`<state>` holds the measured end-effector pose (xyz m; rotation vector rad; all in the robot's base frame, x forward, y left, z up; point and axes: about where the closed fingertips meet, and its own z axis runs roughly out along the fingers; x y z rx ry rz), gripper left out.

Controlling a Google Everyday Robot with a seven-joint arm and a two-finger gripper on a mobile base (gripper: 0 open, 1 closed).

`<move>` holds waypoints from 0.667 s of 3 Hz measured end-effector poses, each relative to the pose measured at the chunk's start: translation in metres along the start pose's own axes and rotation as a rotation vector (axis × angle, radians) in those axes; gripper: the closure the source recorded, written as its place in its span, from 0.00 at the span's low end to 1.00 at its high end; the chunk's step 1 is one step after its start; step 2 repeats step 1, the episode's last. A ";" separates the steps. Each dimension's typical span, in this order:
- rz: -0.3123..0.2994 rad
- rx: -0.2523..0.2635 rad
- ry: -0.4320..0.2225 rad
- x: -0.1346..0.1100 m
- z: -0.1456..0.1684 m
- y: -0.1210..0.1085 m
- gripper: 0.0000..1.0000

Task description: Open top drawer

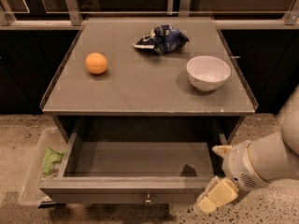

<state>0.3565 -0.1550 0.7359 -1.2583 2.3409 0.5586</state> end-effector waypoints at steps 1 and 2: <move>0.000 0.000 0.000 0.000 0.000 0.000 0.00; 0.000 0.000 0.000 0.000 0.000 0.000 0.00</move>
Offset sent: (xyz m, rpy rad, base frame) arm 0.0000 0.0000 0.0000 0.0000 0.0000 0.0000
